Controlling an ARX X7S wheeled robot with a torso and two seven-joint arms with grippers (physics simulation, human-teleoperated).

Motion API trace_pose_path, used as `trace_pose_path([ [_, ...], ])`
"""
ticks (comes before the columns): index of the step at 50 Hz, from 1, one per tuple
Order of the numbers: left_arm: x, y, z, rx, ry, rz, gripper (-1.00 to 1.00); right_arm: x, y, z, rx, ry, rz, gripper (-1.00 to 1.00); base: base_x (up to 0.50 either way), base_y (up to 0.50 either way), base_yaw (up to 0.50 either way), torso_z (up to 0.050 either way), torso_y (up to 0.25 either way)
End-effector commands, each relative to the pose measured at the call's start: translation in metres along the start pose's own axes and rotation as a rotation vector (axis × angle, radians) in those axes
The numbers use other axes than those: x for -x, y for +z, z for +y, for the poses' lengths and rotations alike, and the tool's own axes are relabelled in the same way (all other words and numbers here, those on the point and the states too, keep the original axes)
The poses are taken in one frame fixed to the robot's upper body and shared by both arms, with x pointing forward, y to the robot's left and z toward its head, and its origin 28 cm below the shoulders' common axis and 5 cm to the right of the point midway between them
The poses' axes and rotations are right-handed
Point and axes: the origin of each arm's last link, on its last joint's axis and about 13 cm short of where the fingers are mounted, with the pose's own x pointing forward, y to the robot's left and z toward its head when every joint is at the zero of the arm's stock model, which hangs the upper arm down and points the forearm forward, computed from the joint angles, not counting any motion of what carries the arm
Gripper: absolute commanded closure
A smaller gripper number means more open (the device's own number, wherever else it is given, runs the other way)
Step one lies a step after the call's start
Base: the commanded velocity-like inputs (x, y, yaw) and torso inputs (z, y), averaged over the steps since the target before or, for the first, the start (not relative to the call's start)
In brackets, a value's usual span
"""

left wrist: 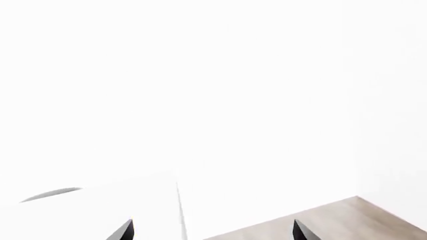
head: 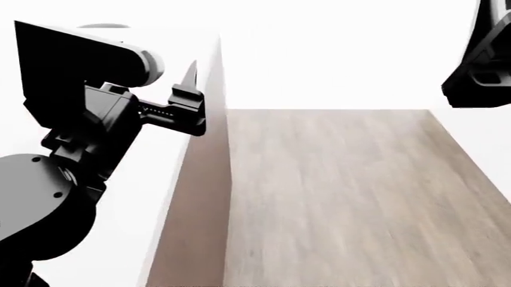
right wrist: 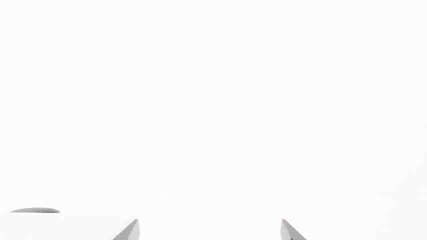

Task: Move the drinks to the dining counter.

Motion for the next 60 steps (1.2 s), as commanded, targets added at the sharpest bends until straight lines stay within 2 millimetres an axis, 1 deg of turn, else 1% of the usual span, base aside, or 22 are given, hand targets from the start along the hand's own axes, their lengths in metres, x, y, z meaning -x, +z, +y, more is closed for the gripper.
trace_pose_path([
  [1, 0.0020, 0.0000, 0.0016, 0.002, 0.008, -0.002, -1.00, 0.0006, 0.0002, -0.0004, -0.033, -0.007, 0.001, -1.00, -0.02, -0.50, 0.00, 0.000, 0.000],
  [21, 0.0007, 0.0002, -0.0004, -0.006, 0.002, 0.002, -1.00, 0.0034, -0.0027, -0.0040, -0.037, -0.022, 0.003, -1.00, -0.02, -0.50, 0.00, 0.000, 0.000],
  [27, 0.0003, -0.0049, 0.0043, 0.011, 0.008, 0.005, -1.00, -0.0045, -0.0005, 0.0024, -0.021, -0.010, 0.013, -1.00, -0.03, -0.50, 0.00, 0.000, 0.000],
  [30, 0.0010, -0.0002, 0.0031, 0.008, 0.005, -0.003, -1.00, -0.0044, 0.0015, 0.0032, -0.020, -0.001, 0.008, -1.00, -0.03, -0.50, 0.00, 0.000, 0.000],
  [36, 0.0023, 0.0026, 0.0037, 0.006, 0.007, -0.008, -1.00, -0.0027, 0.0024, 0.0006, -0.018, -0.012, 0.008, -1.00, -0.04, -0.50, 0.00, 0.000, 0.000],
  [46, -0.0009, 0.0013, 0.0023, 0.002, 0.001, -0.003, -1.00, -0.0047, 0.0000, 0.0007, -0.013, -0.011, 0.012, -1.00, -0.05, -0.50, 0.00, 0.000, 0.000],
  [60, -0.0004, -0.0009, 0.0028, 0.008, 0.002, 0.001, -1.00, -0.0023, -0.0010, 0.0000, -0.012, -0.015, 0.014, -1.00, -0.05, -0.50, 0.00, 0.000, 0.000],
])
